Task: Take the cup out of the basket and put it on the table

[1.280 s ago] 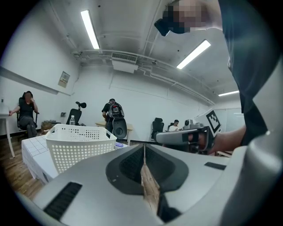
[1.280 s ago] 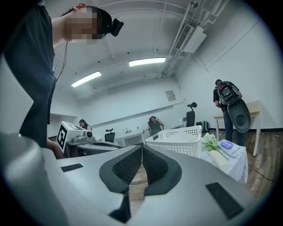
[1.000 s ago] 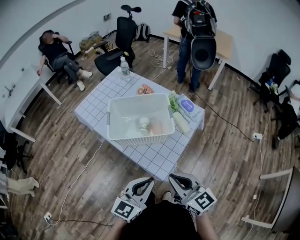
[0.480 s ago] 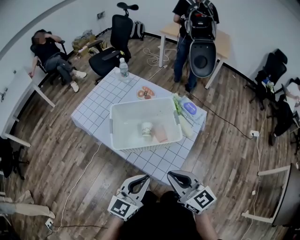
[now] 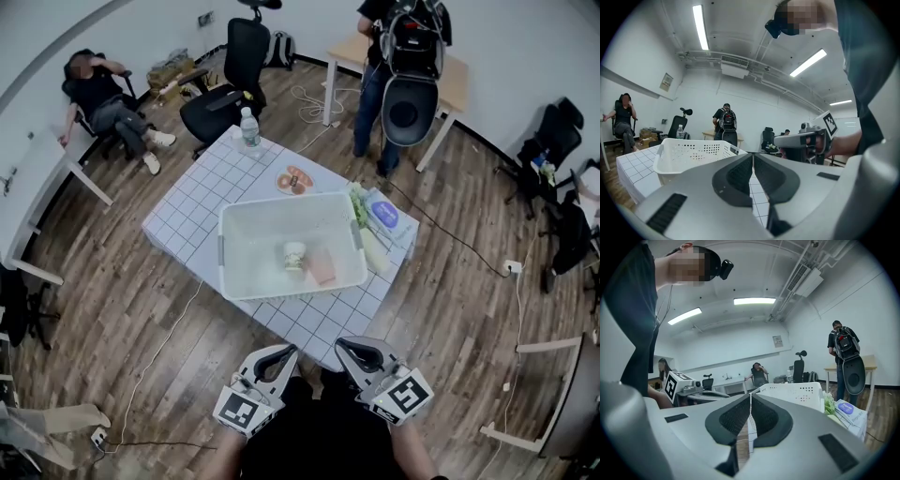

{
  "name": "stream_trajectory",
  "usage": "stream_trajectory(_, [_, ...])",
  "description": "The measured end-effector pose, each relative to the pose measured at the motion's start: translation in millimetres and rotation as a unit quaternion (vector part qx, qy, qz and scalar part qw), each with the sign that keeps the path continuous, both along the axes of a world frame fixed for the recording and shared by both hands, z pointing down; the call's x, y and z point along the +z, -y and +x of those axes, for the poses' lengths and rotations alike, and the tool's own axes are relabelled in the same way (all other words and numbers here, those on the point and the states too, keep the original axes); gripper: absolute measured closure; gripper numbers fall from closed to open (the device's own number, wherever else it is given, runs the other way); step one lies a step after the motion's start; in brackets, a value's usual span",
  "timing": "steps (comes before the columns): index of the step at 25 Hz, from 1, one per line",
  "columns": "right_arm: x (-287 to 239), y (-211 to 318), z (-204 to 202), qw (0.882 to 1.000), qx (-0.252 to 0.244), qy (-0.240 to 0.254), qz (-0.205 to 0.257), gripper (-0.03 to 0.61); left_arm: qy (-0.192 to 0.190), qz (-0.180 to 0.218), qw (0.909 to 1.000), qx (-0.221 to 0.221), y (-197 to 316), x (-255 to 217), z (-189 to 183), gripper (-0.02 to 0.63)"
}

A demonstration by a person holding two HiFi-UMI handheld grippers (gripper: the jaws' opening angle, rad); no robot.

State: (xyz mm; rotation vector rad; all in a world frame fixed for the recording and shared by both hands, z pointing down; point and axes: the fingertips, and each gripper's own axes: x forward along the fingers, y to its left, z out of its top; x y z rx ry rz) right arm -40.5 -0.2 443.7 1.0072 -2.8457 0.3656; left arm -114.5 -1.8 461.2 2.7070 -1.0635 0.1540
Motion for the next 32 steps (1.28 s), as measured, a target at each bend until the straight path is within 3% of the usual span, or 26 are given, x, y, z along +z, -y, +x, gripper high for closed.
stream_trajectory(3, [-4, 10, 9, 1.000, -0.012, 0.004, 0.003, 0.552, -0.019, 0.001, 0.9998, -0.008, 3, -5, 11, 0.597])
stream_trajectory(11, [-10, 34, 42, 0.999, -0.037, 0.015, 0.014, 0.552, -0.014, -0.003, 0.9995, -0.026, 20, -10, 52, 0.597])
stream_trajectory(15, [-3, 40, 62, 0.998, -0.050, 0.026, 0.009, 0.552, 0.015, 0.019, 0.9990, -0.037, 26, -10, 74, 0.597])
stream_trajectory(19, [7, 47, 77, 0.997, -0.065, 0.029, 0.003, 0.552, 0.018, 0.004, 0.9981, -0.058, 30, -3, 88, 0.597])
stream_trajectory(26, [7, 53, 81, 0.997, -0.064, 0.037, -0.007, 0.552, 0.041, -0.015, 0.9968, -0.067, 37, 4, 84, 0.595])
stream_trajectory(32, [3, 49, 76, 0.998, -0.057, 0.033, -0.002, 0.552, 0.054, -0.006, 0.9966, -0.062, 50, 4, 69, 0.595])
